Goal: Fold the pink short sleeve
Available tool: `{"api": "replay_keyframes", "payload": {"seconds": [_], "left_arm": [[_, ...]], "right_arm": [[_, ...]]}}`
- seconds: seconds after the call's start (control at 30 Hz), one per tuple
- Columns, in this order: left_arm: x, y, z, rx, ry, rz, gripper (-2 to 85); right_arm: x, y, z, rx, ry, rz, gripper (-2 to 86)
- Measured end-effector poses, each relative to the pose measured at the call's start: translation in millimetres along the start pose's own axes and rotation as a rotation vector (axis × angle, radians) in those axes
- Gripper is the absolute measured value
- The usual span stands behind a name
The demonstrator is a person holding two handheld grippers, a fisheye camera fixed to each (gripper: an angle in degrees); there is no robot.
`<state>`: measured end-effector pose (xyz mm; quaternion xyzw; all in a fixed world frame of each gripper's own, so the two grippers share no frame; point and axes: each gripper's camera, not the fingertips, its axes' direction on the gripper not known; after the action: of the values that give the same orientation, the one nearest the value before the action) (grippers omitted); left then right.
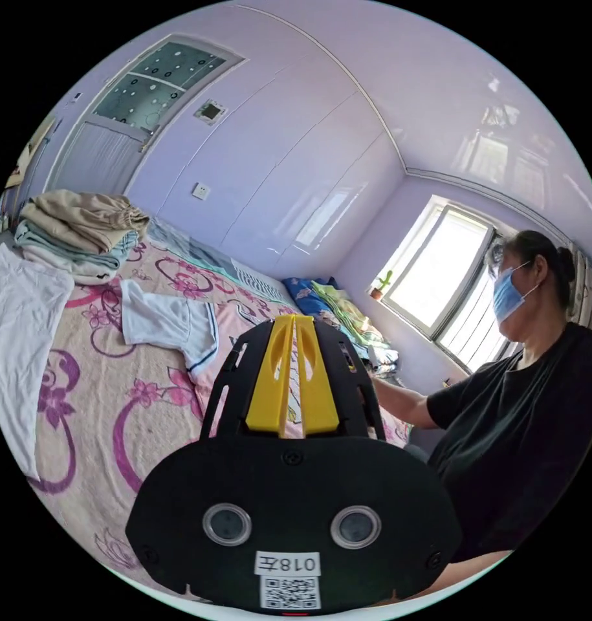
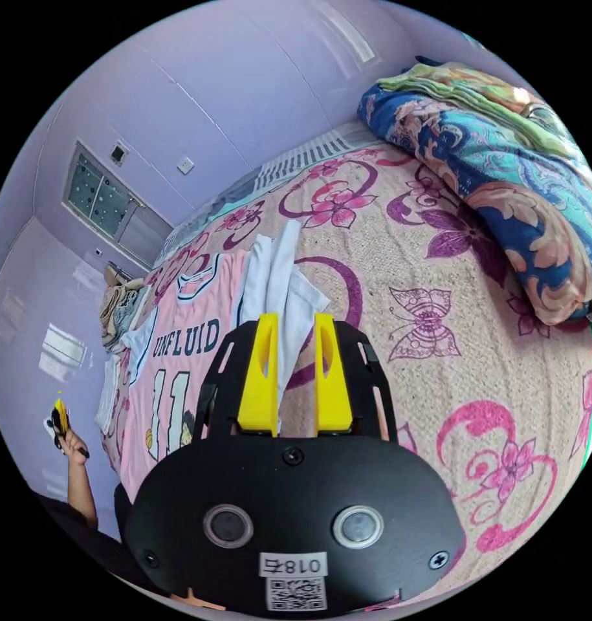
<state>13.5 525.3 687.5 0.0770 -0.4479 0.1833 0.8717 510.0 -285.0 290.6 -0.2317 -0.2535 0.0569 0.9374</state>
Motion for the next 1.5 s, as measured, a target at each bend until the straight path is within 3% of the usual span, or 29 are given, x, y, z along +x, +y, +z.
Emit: {"api": "replay_keyframes", "payload": {"seconds": [0.13, 0.3, 0.53, 0.73, 0.83, 1.0, 1.13, 1.4, 1.5], "left_arm": [[14, 70, -61, 0.001, -0.056, -0.068, -0.9], [2, 95, -92, -0.008, -0.116, -0.067, -1.0], [-24, 116, -73, -0.026, -0.009, -0.043, -1.0], [-36, 152, -60, -0.055, 0.035, -0.097, -1.0], [-33, 157, -73, -0.081, -0.006, -0.081, -1.0], [-44, 176, -93, -0.083, -0.043, -0.127, -1.0], [-44, 189, -96, -0.100, -0.073, -0.149, -1.0], [-24, 168, -92, -0.186, -0.204, -0.116, -1.0], [-23, 160, -85, -0.197, -0.221, -0.125, -1.0]], "right_arm": [[5, -36, 39, -0.059, 0.024, 0.104, 7.6], [-23, -56, 38, -0.111, 0.152, 0.040, 1.3], [3, -21, -52, 0.138, 0.211, 0.231, 1.1], [66, 25, -36, 0.081, -0.003, 0.389, 4.0], [72, 44, -55, 0.167, -0.031, 0.438, 5.7], [36, 42, -65, 0.175, 0.017, 0.225, 7.3], [0, -4, -51, 0.145, 0.171, 0.021, 9.3], [-2, -90, 38, -0.038, 0.382, -0.121, 10.5], [1, -90, 72, -0.136, 0.452, -0.152, 6.1]]}}
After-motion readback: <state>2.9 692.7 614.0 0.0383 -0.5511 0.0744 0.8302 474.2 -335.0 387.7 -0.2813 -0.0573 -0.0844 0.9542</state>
